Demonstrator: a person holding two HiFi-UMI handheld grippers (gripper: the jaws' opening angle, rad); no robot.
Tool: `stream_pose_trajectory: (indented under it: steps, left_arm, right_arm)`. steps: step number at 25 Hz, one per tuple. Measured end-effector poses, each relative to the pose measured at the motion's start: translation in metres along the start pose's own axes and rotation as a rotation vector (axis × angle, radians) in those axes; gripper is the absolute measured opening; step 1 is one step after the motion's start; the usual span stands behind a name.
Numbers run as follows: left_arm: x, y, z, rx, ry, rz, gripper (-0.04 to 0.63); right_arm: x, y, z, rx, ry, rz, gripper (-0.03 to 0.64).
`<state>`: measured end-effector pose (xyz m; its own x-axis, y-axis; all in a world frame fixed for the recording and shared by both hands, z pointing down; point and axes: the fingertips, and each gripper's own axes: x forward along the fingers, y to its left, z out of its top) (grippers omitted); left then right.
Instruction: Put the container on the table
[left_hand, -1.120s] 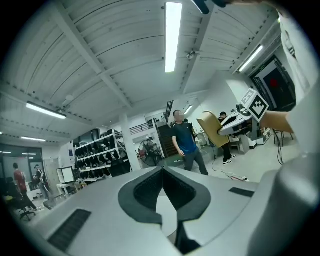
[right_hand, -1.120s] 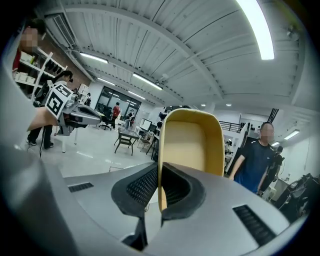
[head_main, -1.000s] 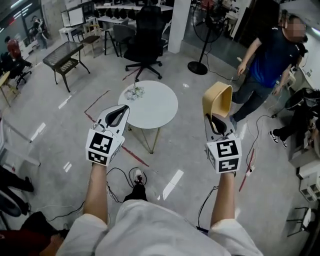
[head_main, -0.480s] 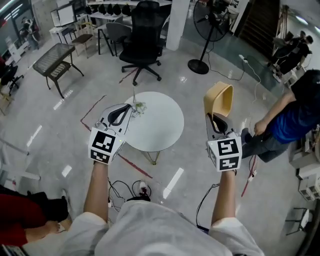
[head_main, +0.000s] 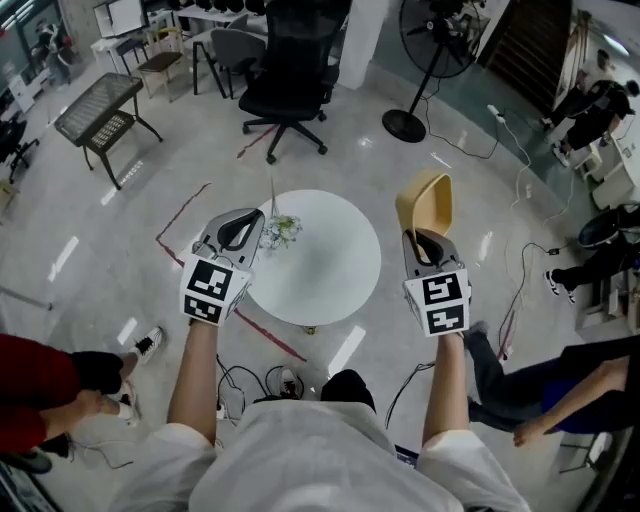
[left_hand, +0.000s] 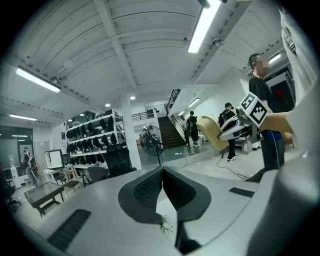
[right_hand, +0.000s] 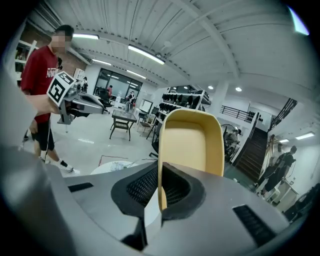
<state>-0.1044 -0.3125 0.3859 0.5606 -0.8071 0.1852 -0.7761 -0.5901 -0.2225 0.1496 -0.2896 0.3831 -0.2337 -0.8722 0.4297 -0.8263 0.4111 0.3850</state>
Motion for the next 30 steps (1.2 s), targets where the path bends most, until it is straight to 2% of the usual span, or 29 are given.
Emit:
stream_pose_trajectory:
  steps: [6,12,19,25,30]
  left_arm:
    - [0.048,0.022,-0.045,-0.014,0.075,0.017,0.02]
    - [0.101,0.044,-0.085,-0.117,0.16,0.112,0.02]
    - [0.158,0.064,-0.145,-0.184,0.268,0.176,0.02]
    - [0.179,0.072,-0.174,-0.239,0.349,0.236,0.02]
    - [0.175,0.073,-0.198,-0.263,0.395,0.26,0.02]
  right_arm:
    - [0.1,0.005,-0.022,-0.022,0.045,0.109,0.025]
    - [0.211,0.003,-0.059,-0.09,0.146,0.275,0.026]
    - [0.348,0.024,-0.136,-0.28,0.298,0.421,0.026]
    - [0.41,0.054,-0.196,-0.433,0.42,0.56,0.026]
    - [0.44,0.088,-0.234,-0.52,0.494,0.636,0.028]
